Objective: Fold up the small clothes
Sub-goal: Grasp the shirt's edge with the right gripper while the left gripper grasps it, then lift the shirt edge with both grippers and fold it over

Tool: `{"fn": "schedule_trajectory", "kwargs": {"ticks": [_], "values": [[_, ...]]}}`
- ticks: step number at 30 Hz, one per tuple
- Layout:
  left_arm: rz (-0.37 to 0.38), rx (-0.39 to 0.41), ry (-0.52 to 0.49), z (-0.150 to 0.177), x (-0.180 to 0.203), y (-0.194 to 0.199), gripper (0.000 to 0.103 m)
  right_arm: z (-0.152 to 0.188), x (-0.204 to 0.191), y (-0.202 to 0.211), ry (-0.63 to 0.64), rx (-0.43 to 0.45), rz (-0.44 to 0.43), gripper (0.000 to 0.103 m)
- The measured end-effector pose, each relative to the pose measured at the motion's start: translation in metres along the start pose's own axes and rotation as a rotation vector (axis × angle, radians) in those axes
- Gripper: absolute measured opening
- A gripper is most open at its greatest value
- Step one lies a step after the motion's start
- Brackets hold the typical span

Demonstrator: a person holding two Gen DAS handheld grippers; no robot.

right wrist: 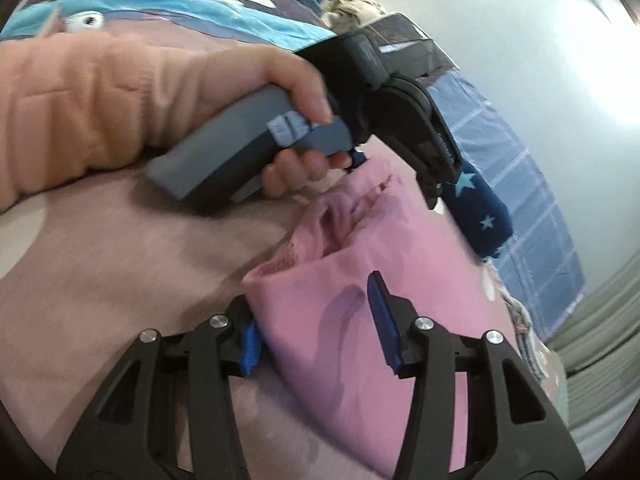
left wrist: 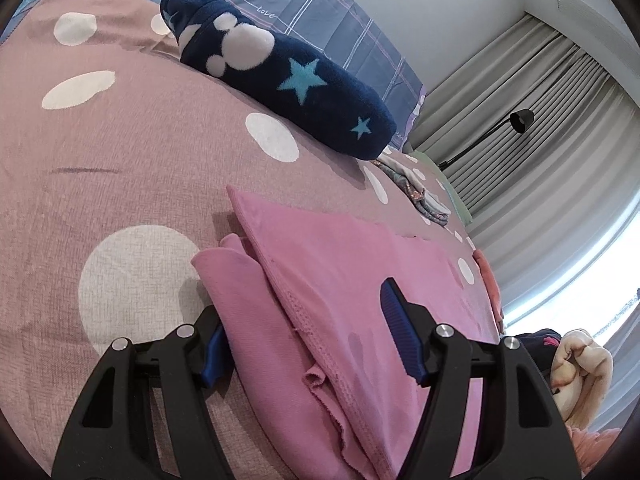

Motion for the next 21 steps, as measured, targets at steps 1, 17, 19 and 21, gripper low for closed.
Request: {"fn": "schedule_trajectory", "kwargs": {"ticks": [1,17,19,21], "values": [[0.001,-0.001,-0.002,0.0,0.0,0.0,0.067,0.003,0.002,0.001,-0.01,-0.008,0.001,0.048],[-0.112,-0.084,0.051,-0.019,0.024,-0.01,0.011,0.009,0.047,0.007,-0.242,0.038,-0.132,0.007],[-0.151,-0.084,0.005,-0.025,0.043,-0.009,0.011,0.014,0.062,0.013,-0.296,0.061,-0.154,0.007],[-0.19,-0.081,-0.022,-0.03,0.06,-0.008,0.011,0.022,0.079,0.02,-0.354,0.089,-0.176,0.006]]}}
Point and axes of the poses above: each gripper's, at about its wrist camera, not at the fingertips, and y roughly against the way its jaws point, x to its right, z to its underside, the point moved 6 cm from there along -y, roughly the way its jaws point, and after that the axes turned 11 degrees about -x, right-handed, at the moved point
